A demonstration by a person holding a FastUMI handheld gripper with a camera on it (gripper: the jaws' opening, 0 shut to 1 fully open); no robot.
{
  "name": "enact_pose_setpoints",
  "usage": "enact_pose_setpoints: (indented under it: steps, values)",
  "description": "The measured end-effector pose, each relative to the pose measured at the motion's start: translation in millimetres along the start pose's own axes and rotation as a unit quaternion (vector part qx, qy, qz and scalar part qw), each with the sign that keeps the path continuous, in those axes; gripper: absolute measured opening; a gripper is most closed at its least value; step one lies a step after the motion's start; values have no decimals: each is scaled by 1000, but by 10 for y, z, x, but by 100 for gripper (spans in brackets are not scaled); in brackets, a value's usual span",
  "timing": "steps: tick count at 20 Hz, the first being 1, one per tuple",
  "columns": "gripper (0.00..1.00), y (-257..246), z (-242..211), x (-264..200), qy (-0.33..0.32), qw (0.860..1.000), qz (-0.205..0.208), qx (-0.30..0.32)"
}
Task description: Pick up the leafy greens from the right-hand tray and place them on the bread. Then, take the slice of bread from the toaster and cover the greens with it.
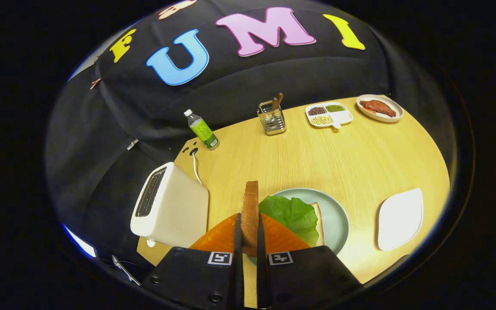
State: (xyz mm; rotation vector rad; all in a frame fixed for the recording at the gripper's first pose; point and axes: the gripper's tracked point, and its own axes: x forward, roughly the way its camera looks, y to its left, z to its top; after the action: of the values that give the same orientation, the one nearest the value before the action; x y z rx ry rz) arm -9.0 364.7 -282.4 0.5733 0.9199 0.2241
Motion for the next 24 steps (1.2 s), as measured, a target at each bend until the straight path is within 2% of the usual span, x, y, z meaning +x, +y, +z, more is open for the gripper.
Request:
enact_pose_setpoints:
  steps: [7, 11, 13, 17, 21, 22, 24]
  values:
    - [16, -738, -238, 217, 18, 996, -76, -32]
    - [16, -927, -356, 319, 34, 995, -92, -16]
    - [25, -1030, -385, 331, 43, 994, -104, -13]
    - [59, -1235, -369, 314, 46, 990, -131, -38]
    - [89, -1126, -315, 261, 37, 991, -121, -51]
    - [100, -1130, -323, 225, 38, 990, -121, -60]
    - [99, -1108, -298, 176, 32, 990, -117, -70]
